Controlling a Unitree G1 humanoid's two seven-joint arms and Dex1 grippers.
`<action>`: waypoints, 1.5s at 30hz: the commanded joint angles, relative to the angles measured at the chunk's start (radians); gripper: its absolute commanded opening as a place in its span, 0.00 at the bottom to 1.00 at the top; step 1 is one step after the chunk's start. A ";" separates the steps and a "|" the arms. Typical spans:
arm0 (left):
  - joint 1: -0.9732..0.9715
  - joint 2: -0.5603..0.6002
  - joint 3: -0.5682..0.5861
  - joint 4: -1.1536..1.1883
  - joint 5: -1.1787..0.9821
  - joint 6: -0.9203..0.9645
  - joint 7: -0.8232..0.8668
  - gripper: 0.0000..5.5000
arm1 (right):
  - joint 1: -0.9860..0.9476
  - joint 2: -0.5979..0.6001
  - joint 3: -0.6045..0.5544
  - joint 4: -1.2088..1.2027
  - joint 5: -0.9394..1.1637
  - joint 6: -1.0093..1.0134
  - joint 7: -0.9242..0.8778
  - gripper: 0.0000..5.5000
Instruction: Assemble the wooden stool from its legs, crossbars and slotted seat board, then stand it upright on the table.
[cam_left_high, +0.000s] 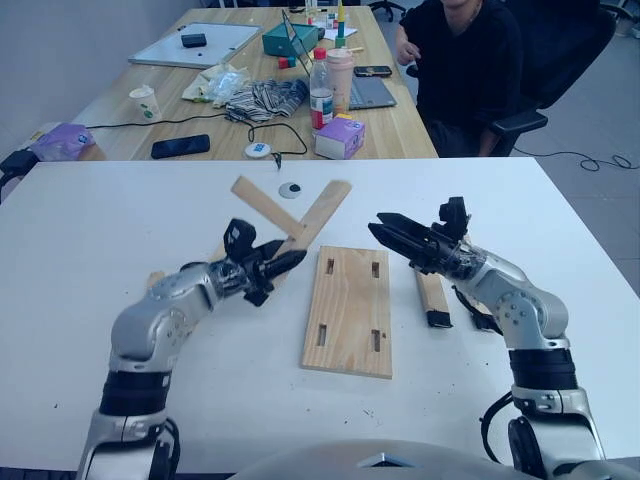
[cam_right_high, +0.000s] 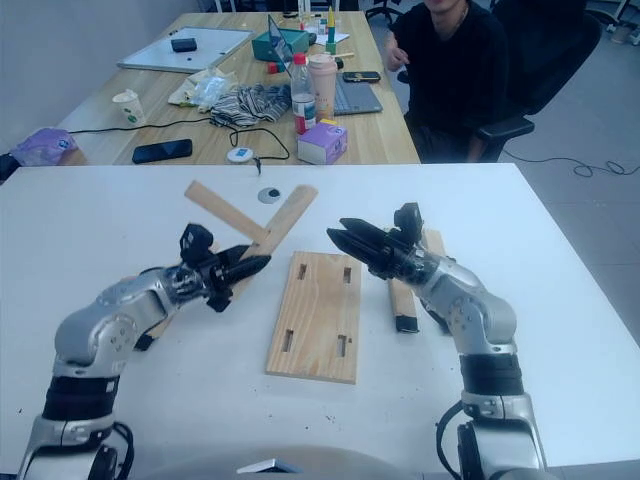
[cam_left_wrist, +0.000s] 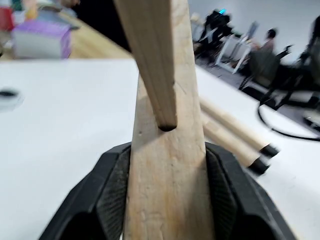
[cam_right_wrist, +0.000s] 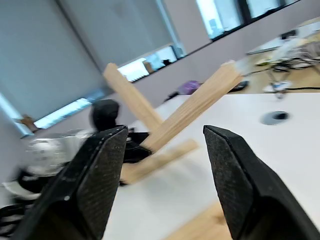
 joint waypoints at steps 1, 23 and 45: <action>-0.081 -0.005 0.008 0.006 -0.102 0.102 -0.033 0.37 | -0.054 -0.003 -0.029 0.025 0.108 0.123 0.027 0.57; -0.072 -0.067 0.034 -0.047 -0.374 0.250 0.007 0.37 | -0.027 0.185 -0.055 0.028 0.242 0.265 -0.127 0.67; -0.032 -0.060 0.014 -0.086 -0.414 0.247 0.028 0.37 | -0.065 0.225 -0.113 0.067 0.323 0.301 -0.227 0.38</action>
